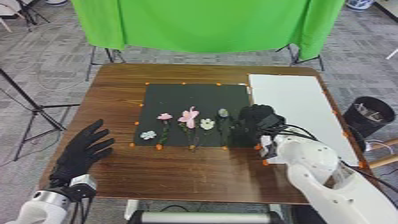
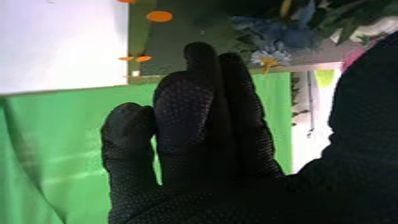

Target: Arrange flowers

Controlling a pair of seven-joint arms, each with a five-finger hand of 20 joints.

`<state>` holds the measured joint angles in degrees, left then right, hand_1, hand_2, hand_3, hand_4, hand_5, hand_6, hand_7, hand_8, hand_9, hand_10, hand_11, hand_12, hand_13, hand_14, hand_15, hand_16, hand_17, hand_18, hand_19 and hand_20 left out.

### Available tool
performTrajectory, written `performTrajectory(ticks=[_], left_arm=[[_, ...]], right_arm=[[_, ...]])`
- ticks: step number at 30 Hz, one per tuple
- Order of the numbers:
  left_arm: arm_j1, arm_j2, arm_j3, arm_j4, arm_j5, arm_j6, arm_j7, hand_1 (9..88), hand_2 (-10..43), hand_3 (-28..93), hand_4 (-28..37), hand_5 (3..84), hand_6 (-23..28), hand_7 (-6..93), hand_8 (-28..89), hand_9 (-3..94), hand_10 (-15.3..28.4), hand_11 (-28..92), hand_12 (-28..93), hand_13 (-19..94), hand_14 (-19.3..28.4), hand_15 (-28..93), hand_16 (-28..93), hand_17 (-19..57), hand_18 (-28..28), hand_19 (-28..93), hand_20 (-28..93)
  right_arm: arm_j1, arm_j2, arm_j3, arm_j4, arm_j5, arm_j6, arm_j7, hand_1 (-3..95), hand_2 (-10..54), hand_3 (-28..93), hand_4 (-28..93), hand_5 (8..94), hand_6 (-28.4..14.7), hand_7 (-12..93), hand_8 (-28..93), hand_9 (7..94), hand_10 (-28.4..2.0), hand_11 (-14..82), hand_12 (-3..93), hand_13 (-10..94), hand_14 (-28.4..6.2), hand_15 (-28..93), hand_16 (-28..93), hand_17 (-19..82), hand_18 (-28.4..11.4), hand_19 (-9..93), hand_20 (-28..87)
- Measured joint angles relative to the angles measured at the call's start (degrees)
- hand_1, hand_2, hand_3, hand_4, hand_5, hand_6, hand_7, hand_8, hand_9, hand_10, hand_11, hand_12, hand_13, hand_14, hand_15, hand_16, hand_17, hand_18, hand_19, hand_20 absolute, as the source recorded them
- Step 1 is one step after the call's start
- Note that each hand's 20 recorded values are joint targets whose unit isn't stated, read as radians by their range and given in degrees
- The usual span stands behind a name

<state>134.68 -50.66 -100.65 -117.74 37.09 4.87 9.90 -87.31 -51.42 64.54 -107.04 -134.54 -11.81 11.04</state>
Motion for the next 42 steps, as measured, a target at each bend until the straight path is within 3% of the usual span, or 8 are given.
performTrajectory(ticks=[3,7,12,16,22,27,32,42], left_arm=[[0.23,0.02,-0.25,-0.05,-0.01,-0.16,0.02,26.0,-0.8,70,-24.0,23.2,2.1,22.3,-12,22.9,12.0,19,16,21,16.5,31,1,-9.3,22.4,44,9],[0.56,0.02,-0.55,-0.12,-0.06,-0.20,0.10,25.9,-0.7,70,-24.1,23.2,2.2,22.2,-12,22.4,11.7,19,16,20,16.3,31,1,-9.4,23.1,44,9],[0.61,-0.02,-1.10,-0.47,-0.07,-0.47,0.11,23.6,-1.7,68,-26.3,22.8,2.4,21.3,-11,20.1,11.4,18,17,18,16.2,28,1,-10.5,25.3,42,8],[1.97,-0.02,-3.41,-2.02,-0.02,-1.05,0.15,22.0,-4.5,67,-27.9,22.4,2.4,19.7,-10,18.6,10.9,15,17,16,15.5,22,1,-11.6,26.7,41,6],[3.28,0.28,-4.91,-3.72,0.00,-1.45,2.09,21.8,-6.0,62,-28.2,19.9,1.7,16.0,-9,14.0,9.0,6,17,10,14.5,10,4,-14.8,26.7,38,4],[2.35,0.39,-3.52,-3.75,-0.78,-1.74,4.38,21.8,-6.2,61,-28.3,17.8,1.1,15.8,-9,12.3,8.4,1,20,8,13.9,4,7,-16.9,26.4,35,3],[0.64,0.35,-0.77,-3.56,-2.15,-1.56,7.43,21.0,-7.2,64,-28.3,18.1,1.4,16.4,-8,12.8,8.3,2,22,8,13.3,3,8,-18.1,25.1,34,4],[-4.32,-1.12,2.47,-1.81,-2.02,-1.38,7.48,20.7,-7.3,67,-28.3,20.0,1.7,17.5,-9,16.2,9.6,6,22,12,13.9,9,8,-16.2,23.6,35,6]], right_arm=[[-0.72,-0.35,2.31,-1.21,3.95,-2.54,-0.12,24.2,-9.5,62,-28,43.5,-5.1,24,-12,49.6,-12.6,17.9,17.8,56,-8.8,79,19,26,-22.5,86,53],[-2.42,-1.86,7.77,-2.74,12.47,-6.11,-0.77,14.9,-7.7,81,-28,35.7,-6.5,23,-12,39.1,-14.6,19.3,19.8,41,-12.7,72,16,20,-22.8,77,50],[-6.86,-6.19,20.03,-3.70,28.94,-9.63,-4.96,16.5,-4.4,84,-27,34.9,-3.1,21,-12,35.1,-13.8,15.1,20.4,29,-13.1,42,16,10,-23.7,58,38],[-10.60,-8.64,27.41,-3.99,38.82,-9.64,-7.08,13.3,-5.2,81,-25,31.7,-2.4,10,-9,31.0,-12.4,3.3,21.0,22,-13.4,7,34,-1,-24.1,41,24],[-15.92,-12.07,35.20,-3.50,55.04,-11.62,-7.79,9.6,-7.5,77,-27,23.0,-2.4,5,-7,21.0,-11.2,-2.8,18.8,13,-14.9,-10,35,-9,-26.4,34,13],[-19.47,-14.87,36.18,-3.40,69.22,-11.83,-8.40,7.4,-6.2,75,-28,19.7,-2.5,3,-6,17.7,-11.0,-4.7,19.1,10,-15.5,-14,33,-14,-27.9,34,7],[-22.14,-19.19,37.90,-4.35,82.10,-15.08,-7.32,8.6,-7.8,78,-27,25.3,-4.1,8,-6,24.1,-13.3,-1.0,21.9,15,-13.5,-8,37,-10,-25.5,37,9],[-27.49,-20.42,35.70,-9.88,79.84,-1.68,-13.56,11.1,-9.5,80,-26,27.3,-5.8,10,-8,27.3,-13.4,2.0,24.4,19,-12.4,-4,40,-7,-23.9,37,14]])
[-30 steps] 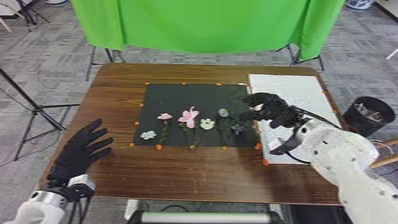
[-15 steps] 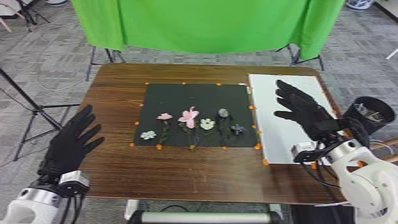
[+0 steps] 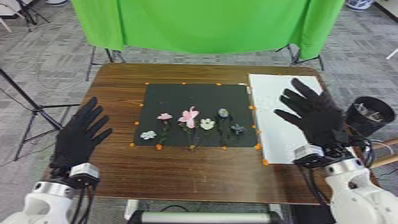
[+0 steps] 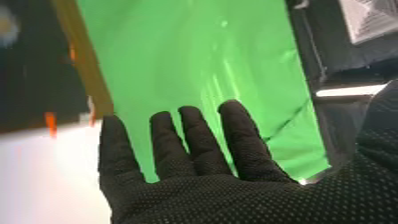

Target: Arrange flowers

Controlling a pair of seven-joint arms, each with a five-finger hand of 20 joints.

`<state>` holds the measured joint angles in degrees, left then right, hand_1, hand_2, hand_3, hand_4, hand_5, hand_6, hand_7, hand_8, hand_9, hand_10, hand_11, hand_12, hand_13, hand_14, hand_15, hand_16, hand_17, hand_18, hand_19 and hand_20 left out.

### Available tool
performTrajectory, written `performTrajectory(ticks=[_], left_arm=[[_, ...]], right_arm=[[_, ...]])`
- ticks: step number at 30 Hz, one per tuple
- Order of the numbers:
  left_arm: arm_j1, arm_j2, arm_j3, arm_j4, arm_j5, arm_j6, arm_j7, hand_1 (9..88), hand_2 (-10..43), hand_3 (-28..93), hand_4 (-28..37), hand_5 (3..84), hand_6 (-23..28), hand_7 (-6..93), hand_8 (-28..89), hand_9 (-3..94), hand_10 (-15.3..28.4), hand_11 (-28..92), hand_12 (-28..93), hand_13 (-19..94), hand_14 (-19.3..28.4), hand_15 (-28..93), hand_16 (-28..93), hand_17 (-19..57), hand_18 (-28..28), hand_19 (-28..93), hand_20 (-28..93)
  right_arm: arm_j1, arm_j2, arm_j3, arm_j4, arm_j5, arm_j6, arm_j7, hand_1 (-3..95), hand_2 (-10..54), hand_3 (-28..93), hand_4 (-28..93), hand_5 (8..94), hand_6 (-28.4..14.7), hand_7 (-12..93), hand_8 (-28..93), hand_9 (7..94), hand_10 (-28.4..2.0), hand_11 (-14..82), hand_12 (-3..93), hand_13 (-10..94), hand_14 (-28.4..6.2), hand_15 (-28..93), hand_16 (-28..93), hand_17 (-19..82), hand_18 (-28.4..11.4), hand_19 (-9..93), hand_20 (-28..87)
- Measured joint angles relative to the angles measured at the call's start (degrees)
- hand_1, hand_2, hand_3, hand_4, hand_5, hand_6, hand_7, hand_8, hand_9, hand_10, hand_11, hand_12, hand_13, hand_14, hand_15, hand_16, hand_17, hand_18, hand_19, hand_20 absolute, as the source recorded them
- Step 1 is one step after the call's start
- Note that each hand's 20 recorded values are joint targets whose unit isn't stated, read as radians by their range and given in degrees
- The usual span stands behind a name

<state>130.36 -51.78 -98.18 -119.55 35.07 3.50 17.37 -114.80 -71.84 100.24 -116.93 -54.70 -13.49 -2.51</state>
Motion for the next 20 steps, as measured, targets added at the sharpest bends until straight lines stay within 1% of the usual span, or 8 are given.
performTrajectory(ticks=[3,7,8,10,13,16,18,20], left_arm=[[-1.20,-0.62,1.09,0.90,0.18,-0.27,-0.28,20.8,-7.3,67,-28.3,20.1,1.8,17.5,-9,16.3,9.7,7,21,13,14.2,10,8,-15.9,23.7,36,6],[-4.33,-0.78,4.01,2.84,0.41,-0.53,-0.13,20.9,-7.3,67,-28.3,20.4,1.8,17.7,-9,16.4,9.8,8,20,13,14.5,11,7,-15.6,23.7,36,6],[-5.02,-0.90,4.33,2.97,0.43,-0.56,-0.19,21.0,-7.2,68,-28.3,20.4,1.8,17.7,-9,16.5,9.8,8,20,14,14.6,12,7,-15.2,23.3,36,6],[-5.77,-1.22,4.21,2.91,0.52,-0.71,-0.39,21.2,-7.2,68,-28.3,20.7,1.8,17.9,-9,16.9,9.9,8,20,14,14.8,13,7,-14.4,22.8,36,6],[-5.57,-1.44,3.79,2.64,0.59,-0.75,-0.54,21.8,-6.9,68,-28.3,20.9,1.8,18.2,-10,16.8,10.0,9,19,15,14.5,15,6,-14.2,22.6,37,7],[-5.21,-1.24,4.68,2.83,0.57,-0.70,-0.06,22.3,-6.7,68,-28.2,21.0,1.8,18.4,-10,17.0,10.1,10,19,15,14.4,16,5,-13.9,22.4,37,7],[-5.33,-1.19,5.37,3.11,0.57,-0.71,-0.06,22.7,-6.6,68,-28.2,21.1,1.8,18.4,-10,17.1,10.1,10,19,15,14.4,16,5,-13.8,22.4,37,8],[-5.60,-1.38,5.49,3.20,0.58,-0.74,-0.27,22.9,-6.4,68,-28.2,21.1,1.8,18.6,-10,17.0,10.0,10,18,15,14.4,17,5,-13.8,22.4,37,8]], right_arm=[[-0.05,-0.38,0.17,0.34,-4.52,-0.79,0.05,12.0,-9.5,81,-26,26.2,-6.3,9,-8,26.9,-13.2,1.4,23.9,19,-12.4,-4,40,-6,-23.5,36,14],[-0.15,-0.47,-0.33,0.67,-1.04,-0.85,0.00,14.0,-9.5,82,-25,25.3,-5.9,9,-7,26.6,-13.1,1.0,23.6,20,-13.8,-5,38,-4,-23.0,36,14],[-0.15,-0.47,-0.59,0.75,0.22,-0.78,0.01,14.4,-9.5,82,-25,25.2,-5.7,9,-7,26.5,-13.1,1.1,23.6,20,-13.9,-4,37,-4,-23.0,36,14],[-0.10,-0.53,-1.13,0.86,1.06,-0.61,0.05,14.7,-9.4,82,-25,25.2,-5.2,10,-7,26.6,-13.1,1.3,23.6,21,-13.7,-4,37,-4,-23.3,37,15],[-0.04,-0.86,-1.45,0.89,0.01,-0.59,0.25,14.8,-9.3,82,-24,25.2,-4.9,11,-8,27.1,-13.2,2.5,23.8,22,-12.9,-2,37,-3,-23.4,39,16],[-0.07,-0.86,-1.46,0.82,-0.53,0.03,0.60,15.2,-9.2,83,-24,25.4,-4.8,12,-8,27.3,-13.4,3.4,23.8,23,-12.4,-1,38,-3,-23.3,39,17],[-0.08,-0.82,-1.62,0.81,0.14,0.73,0.93,15.4,-9.1,83,-24,25.6,-4.7,12,-8,27.5,-13.5,3.7,23.8,23,-12.4,-1,38,-3,-23.4,40,17],[-0.07,-0.81,-2.05,0.83,1.11,1.31,1.16,15.4,-9.1,83,-24,25.7,-4.6,12,-8,27.6,-13.6,4.1,23.8,23,-12.4,0,38,-2,-23.4,40,18]])
